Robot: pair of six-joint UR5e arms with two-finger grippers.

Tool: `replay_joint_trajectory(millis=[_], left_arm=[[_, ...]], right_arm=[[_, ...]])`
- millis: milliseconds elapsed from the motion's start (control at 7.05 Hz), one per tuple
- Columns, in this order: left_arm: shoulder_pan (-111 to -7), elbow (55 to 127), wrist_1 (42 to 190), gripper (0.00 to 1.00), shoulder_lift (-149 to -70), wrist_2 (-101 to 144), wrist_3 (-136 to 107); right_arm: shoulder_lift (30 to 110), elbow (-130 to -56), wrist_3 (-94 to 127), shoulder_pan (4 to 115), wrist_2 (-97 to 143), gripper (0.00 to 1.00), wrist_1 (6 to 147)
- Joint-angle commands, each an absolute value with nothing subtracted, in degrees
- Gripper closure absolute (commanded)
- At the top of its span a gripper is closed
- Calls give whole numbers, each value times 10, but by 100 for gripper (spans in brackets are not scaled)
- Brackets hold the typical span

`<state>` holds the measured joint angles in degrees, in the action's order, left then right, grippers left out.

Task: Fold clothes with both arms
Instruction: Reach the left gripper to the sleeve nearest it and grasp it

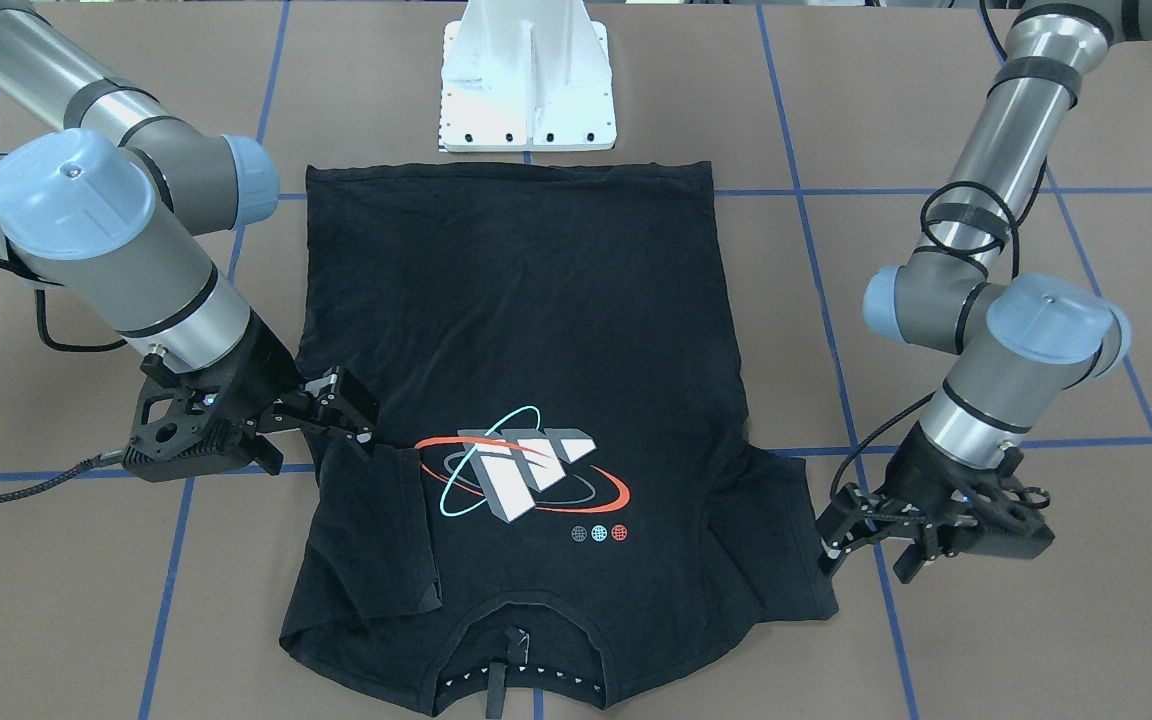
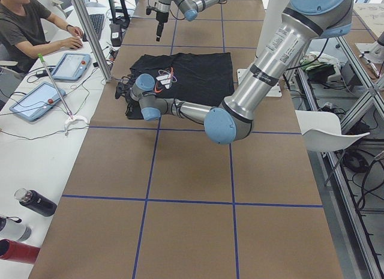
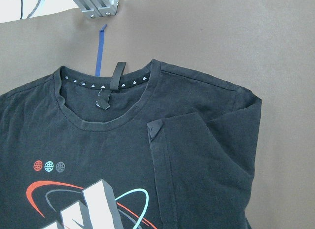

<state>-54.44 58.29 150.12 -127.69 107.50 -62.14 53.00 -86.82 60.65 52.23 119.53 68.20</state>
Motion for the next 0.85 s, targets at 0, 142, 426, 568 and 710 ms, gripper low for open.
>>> replay_joint_trajectory(millis=[0,142,426,568,710], left_arm=[[-522,512,1513,8,-1316,1014,-621],[-522,505,1514,12,-1314,1012,-621],[-516,476,1530,19,-1317,991,-621],[-507,477,1529,25,-1318,991,-621],[-499,479,1529,31,-1318,991,-621]], right_arm=[[531,-871,606,522,1194,0,682],[530,-871,606,522,1194,0,682],[530,-870,606,520,1192,0,682],[528,-869,606,520,1192,0,683],[527,-867,606,520,1192,0,683]])
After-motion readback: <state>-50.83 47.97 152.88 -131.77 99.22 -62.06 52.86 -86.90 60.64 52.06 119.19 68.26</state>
